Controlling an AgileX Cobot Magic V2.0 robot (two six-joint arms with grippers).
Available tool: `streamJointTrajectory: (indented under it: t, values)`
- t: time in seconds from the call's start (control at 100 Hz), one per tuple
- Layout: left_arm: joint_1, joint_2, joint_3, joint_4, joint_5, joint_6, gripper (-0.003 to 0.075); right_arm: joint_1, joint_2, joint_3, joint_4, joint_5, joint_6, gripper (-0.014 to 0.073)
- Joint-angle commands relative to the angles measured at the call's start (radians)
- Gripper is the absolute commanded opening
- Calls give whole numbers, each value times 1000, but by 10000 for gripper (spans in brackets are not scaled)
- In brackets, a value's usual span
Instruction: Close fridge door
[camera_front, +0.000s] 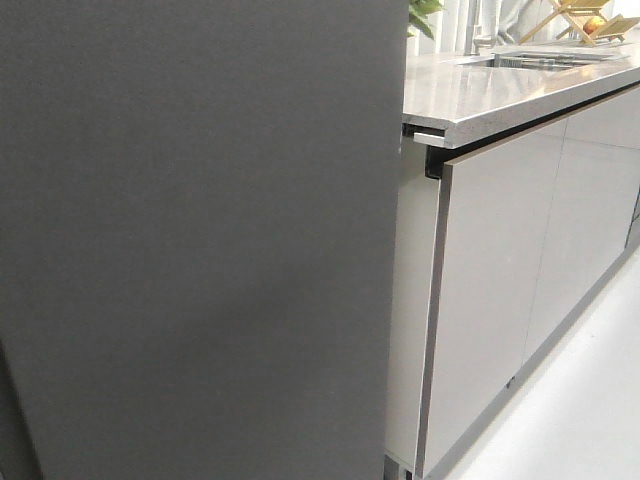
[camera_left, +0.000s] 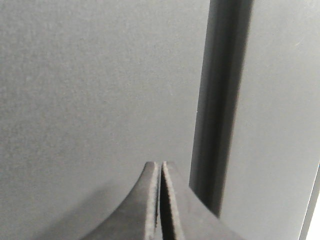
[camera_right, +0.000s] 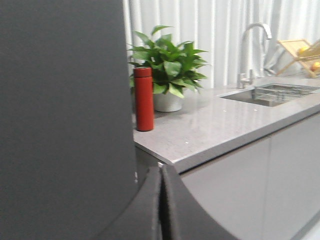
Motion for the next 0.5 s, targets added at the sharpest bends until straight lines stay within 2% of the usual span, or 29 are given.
streamJointTrajectory:
  t: [0.0, 0.18, 0.49]
  values:
    - [-5, 19, 28, -2, -77, -4, -21, -36, -50, 28, -8, -90, 1, -76]
    - [-5, 19, 28, -2, -77, -4, -21, -97, -164, 161, -10, -96, 1, -76]
    - [-5, 19, 28, -2, -77, -4, -21, -143, -310, 324, -48, -100, 1, -76]
